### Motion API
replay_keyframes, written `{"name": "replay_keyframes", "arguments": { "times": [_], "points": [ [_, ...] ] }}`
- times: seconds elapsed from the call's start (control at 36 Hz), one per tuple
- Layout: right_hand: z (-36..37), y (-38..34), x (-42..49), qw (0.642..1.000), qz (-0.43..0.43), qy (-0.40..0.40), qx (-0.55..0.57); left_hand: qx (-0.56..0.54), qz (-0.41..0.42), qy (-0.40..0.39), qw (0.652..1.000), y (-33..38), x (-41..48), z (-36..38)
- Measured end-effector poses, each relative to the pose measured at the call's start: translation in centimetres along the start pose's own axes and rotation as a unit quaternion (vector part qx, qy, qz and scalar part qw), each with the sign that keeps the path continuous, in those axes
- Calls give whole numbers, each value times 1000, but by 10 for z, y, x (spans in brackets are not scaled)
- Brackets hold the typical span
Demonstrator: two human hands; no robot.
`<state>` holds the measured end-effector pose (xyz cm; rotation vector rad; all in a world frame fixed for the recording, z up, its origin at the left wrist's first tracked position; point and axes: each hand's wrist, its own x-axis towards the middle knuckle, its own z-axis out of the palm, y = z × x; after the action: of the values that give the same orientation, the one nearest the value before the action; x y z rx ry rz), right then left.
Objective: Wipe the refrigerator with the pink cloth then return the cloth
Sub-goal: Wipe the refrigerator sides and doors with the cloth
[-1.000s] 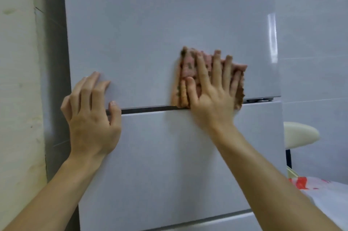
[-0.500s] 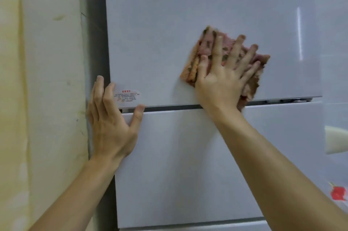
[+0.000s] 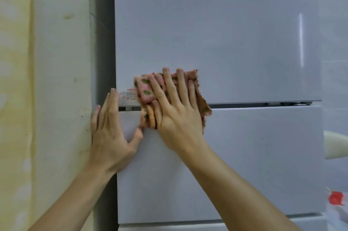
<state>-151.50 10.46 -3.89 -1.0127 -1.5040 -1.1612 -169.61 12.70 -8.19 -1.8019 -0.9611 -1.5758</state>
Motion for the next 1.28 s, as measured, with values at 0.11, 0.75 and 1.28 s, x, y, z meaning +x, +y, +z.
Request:
{"name": "replay_keyframes", "arguments": {
  "times": [0.11, 0.75, 1.28],
  "points": [
    [-14, 36, -37, 997, 78, 17, -15, -23, -26, -3, 999, 4, -2, 1],
    [28, -99, -78, 997, 12, -75, 18, 71, -89, 54, 992, -45, -32, -18],
    [12, -38, -60, 978, 194, 64, 52, 106, -47, 63, 991, -75, -50, -7]
  ]
}}
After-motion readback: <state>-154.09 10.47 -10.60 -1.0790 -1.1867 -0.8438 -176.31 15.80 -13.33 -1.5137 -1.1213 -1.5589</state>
